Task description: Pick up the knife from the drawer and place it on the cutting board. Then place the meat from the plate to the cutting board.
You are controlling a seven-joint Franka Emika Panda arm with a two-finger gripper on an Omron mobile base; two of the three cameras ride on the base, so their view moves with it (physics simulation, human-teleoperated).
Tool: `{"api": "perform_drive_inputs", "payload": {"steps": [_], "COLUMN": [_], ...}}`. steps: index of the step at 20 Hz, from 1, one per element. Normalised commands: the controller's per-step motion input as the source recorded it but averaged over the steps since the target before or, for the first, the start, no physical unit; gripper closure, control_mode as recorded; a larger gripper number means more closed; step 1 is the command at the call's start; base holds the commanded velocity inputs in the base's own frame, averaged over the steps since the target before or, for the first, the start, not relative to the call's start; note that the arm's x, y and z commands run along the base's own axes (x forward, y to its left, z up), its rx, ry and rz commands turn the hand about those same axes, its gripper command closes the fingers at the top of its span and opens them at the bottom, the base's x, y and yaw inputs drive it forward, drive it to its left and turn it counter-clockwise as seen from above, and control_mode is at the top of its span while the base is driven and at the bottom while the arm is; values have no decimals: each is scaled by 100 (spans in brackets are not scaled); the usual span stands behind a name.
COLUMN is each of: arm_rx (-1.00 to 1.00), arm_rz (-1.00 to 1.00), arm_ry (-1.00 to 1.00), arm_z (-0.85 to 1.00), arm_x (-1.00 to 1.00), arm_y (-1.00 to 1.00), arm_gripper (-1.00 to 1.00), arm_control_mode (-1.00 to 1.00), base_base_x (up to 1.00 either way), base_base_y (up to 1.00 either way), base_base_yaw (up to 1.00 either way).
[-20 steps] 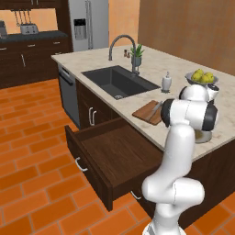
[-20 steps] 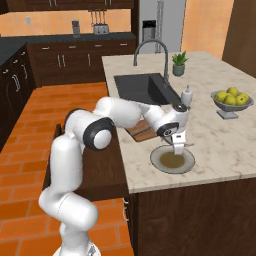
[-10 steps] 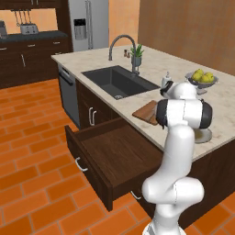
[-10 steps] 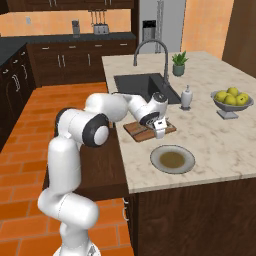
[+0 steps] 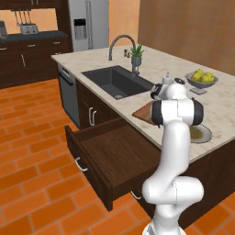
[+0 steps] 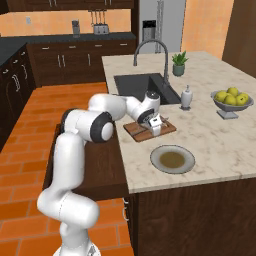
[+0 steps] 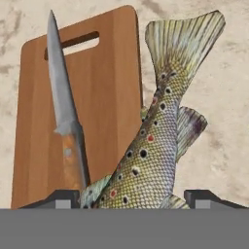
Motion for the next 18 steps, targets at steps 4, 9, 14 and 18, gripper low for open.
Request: {"api": "perform_drive_inputs", "payload": {"steps": [4,9,14,18], "arm_rx": [0,0,2,0], "arm_rz": [5,4,6,11], "arm_ry": [0,-2,-19,-23], "arm_z": [-43,-28,18,23], "arm_x": [85,65,-28,-67], "arm_y": [0,0,-10,4], "arm_gripper": [-100,-100,-100,-100], "arm_control_mode": [-100,-100,-100,-100], "base_base_x": [0,0,0,0], "base_base_y": [0,0,0,0], "base_base_yaw": [0,0,0,0]}}
